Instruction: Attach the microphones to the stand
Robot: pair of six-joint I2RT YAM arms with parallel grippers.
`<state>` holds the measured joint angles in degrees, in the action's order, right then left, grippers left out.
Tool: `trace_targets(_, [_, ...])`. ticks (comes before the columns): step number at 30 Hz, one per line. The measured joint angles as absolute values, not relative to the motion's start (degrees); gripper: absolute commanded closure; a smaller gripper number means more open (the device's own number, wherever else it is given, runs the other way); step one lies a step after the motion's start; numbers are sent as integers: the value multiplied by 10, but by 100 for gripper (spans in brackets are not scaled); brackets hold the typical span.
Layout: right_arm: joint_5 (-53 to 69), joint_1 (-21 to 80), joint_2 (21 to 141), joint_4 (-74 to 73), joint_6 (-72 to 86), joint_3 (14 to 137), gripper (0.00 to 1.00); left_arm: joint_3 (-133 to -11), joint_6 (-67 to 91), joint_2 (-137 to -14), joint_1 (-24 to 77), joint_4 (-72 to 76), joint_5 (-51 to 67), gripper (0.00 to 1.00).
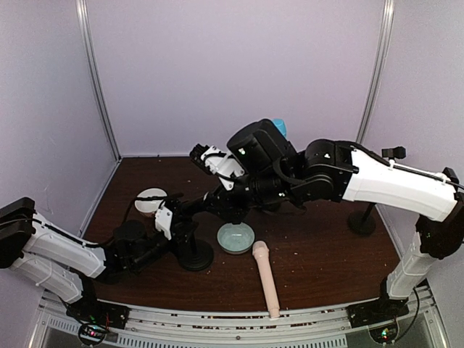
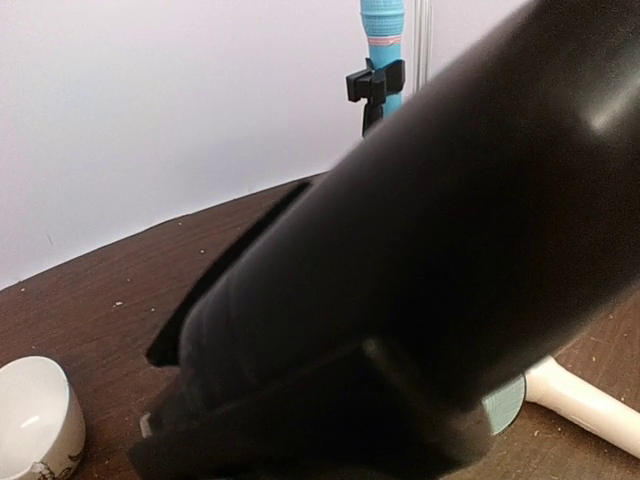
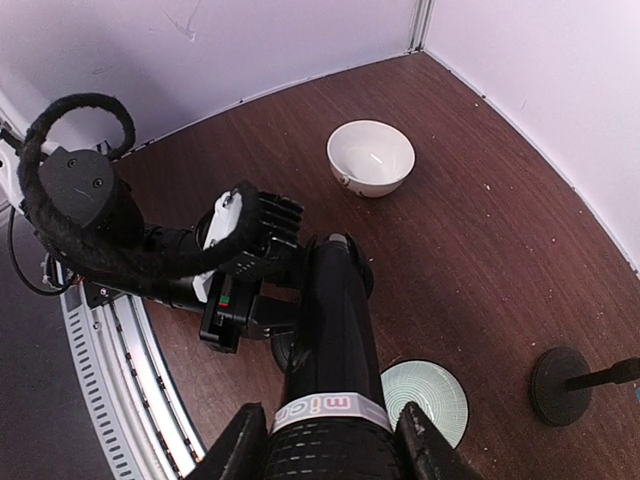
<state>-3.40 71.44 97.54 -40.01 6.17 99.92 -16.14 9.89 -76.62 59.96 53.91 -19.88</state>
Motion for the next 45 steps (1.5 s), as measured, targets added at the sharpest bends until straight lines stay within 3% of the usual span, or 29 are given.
trace_targets(25, [12,683,1036,-418,81,1052,100,-167,125,-778,599,544,-218,100])
trace_targets(45, [2,679,1079,-349,21,1028,100,-173,118,-791,600,552,-222,100])
